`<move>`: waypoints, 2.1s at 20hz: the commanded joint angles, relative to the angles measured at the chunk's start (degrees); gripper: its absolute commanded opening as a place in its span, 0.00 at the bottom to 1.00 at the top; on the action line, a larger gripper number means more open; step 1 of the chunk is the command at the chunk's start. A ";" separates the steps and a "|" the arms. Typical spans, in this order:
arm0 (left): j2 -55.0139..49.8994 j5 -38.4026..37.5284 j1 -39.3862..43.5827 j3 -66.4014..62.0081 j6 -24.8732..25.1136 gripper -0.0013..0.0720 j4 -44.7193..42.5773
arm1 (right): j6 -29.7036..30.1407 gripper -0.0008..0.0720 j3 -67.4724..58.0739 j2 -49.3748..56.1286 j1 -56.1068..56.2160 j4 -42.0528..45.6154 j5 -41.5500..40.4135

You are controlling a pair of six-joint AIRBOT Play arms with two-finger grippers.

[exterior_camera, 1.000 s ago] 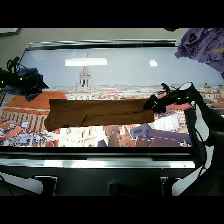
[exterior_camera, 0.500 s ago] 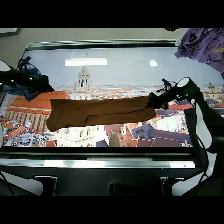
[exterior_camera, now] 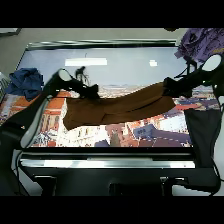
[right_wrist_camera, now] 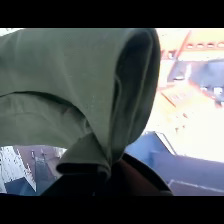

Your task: Fold the clothes and pants, and hang the long-sleeved shirts on hangers.

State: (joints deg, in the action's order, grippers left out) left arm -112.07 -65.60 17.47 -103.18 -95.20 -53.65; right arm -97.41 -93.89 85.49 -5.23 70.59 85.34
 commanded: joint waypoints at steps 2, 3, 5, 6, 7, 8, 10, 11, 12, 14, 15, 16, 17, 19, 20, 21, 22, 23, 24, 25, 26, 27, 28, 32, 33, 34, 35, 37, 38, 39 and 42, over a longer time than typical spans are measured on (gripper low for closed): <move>-5.14 12.44 13.03 -0.07 -4.96 0.04 9.29 | -4.44 0.05 -7.91 -3.17 0.04 5.16 9.60; -5.95 15.76 15.28 -0.07 -4.96 0.04 11.67 | -5.09 0.05 -9.35 -3.26 0.02 5.16 11.19; -7.21 22.34 18.88 -0.07 -5.14 0.04 16.02 | -6.93 0.05 -11.02 -3.91 0.04 5.11 14.01; -7.82 25.11 20.39 -0.07 -5.46 0.04 18.40 | -7.56 0.05 -11.15 -4.55 0.04 5.14 15.10; -8.48 27.04 21.90 -0.09 -5.46 0.04 20.96 | -8.33 0.05 -11.15 -5.31 0.04 5.33 16.04; -9.07 27.78 23.10 -0.13 -5.44 0.04 22.97 | -9.27 0.05 -11.15 -5.97 0.04 5.70 16.68; -10.03 29.33 25.51 -0.20 -5.64 0.04 24.76 | -10.05 0.05 -11.15 -7.02 0.04 5.97 16.68; -10.36 30.49 26.49 -0.17 -5.66 0.04 24.76 | -10.25 0.05 -11.15 -7.41 0.04 5.95 16.81; -10.64 31.67 27.28 -0.17 -6.47 0.04 24.76 | -10.49 0.05 -11.15 -7.82 0.04 5.86 17.22; -10.88 34.51 28.39 -0.20 -8.37 0.04 24.79 | -10.47 0.05 -11.15 -8.81 0.04 5.60 18.47; -10.78 35.01 28.61 -0.33 -8.35 0.04 24.79 | -10.47 0.05 -11.15 -9.35 0.04 5.81 18.45; -10.60 34.01 28.30 -0.81 -8.11 0.04 24.74 | -10.45 0.05 -11.15 -9.68 0.04 6.62 18.14; -10.14 32.52 27.58 -1.01 -8.11 0.04 24.74 | -10.43 0.05 -11.15 -9.77 0.04 7.72 18.08; -8.41 29.40 25.00 -1.01 -7.32 0.04 23.41 | -10.43 0.05 -11.15 -9.70 0.04 8.96 17.64; -6.97 27.10 23.04 -1.01 -6.82 0.04 21.03 | -10.45 0.05 -11.15 -9.70 0.26 8.92 16.87; -5.31 24.48 20.90 -1.01 -6.84 0.04 17.70 | -10.47 0.05 -11.13 -9.60 0.57 8.66 15.74; -3.39 21.62 18.45 -1.01 -6.84 0.04 13.79 | -10.62 0.05 -11.08 -9.27 1.36 8.57 14.80; -0.92 18.21 15.56 -1.01 -6.84 0.04 9.49 | -11.78 0.05 -11.08 -8.63 2.75 8.37 14.34; 1.64 14.64 12.48 -1.01 -6.84 0.04 5.40 | -12.85 0.05 -11.08 -7.65 4.74 7.85 13.49; 4.17 11.19 9.46 -1.01 -6.84 0.04 2.38 | -14.40 0.05 -11.08 -6.64 7.08 7.30 12.17; 6.86 7.61 6.21 -1.01 -6.84 0.04 -0.50 | -16.37 0.05 -11.10 -5.49 10.10 6.45 10.10; 9.33 4.57 3.21 -1.01 -6.84 0.04 -2.47 | -18.51 0.05 -11.10 -4.37 13.11 6.10 7.65; 11.76 1.79 0.11 -1.01 -6.84 0.04 -4.07 | -21.09 0.05 -11.10 -3.06 16.50 6.10 4.83; 18.97 -4.07 -9.94 -1.01 -6.82 0.04 -6.40 | -27.85 0.05 -11.10 3.37 28.35 6.10 -6.21; 20.24 -5.01 -12.13 -1.01 -6.82 0.04 -6.43 | -28.81 0.05 -11.10 5.22 30.60 6.10 -8.20; 21.24 -5.84 -13.99 -1.01 -6.82 0.04 -6.43 | -30.12 0.05 -11.10 7.26 32.57 6.10 -10.01; 22.14 -6.71 -15.74 -1.01 -6.80 0.04 -6.43 | -31.32 0.05 -11.10 9.27 34.21 6.08 -11.50; 23.43 -8.55 -18.99 -1.01 -6.80 0.04 -6.43 | -32.61 0.05 -11.10 12.55 36.30 5.95 -14.75; 23.87 -9.44 -20.52 -1.01 -6.80 0.04 -6.43 | -32.68 0.05 -11.10 14.05 37.05 4.79 -16.83; 24.20 -10.14 -21.75 -1.01 -6.78 0.04 -6.43 | -32.70 0.05 -11.10 15.34 37.40 2.69 -18.58; 24.50 -11.96 -24.35 -1.01 -6.60 0.04 -6.40 | -32.68 0.05 -11.10 18.14 37.97 -2.89 -21.16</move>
State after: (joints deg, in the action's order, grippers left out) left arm -88.44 -74.96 -3.75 -104.16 -101.95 -59.75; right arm -129.12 -104.95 100.57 31.31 72.36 68.60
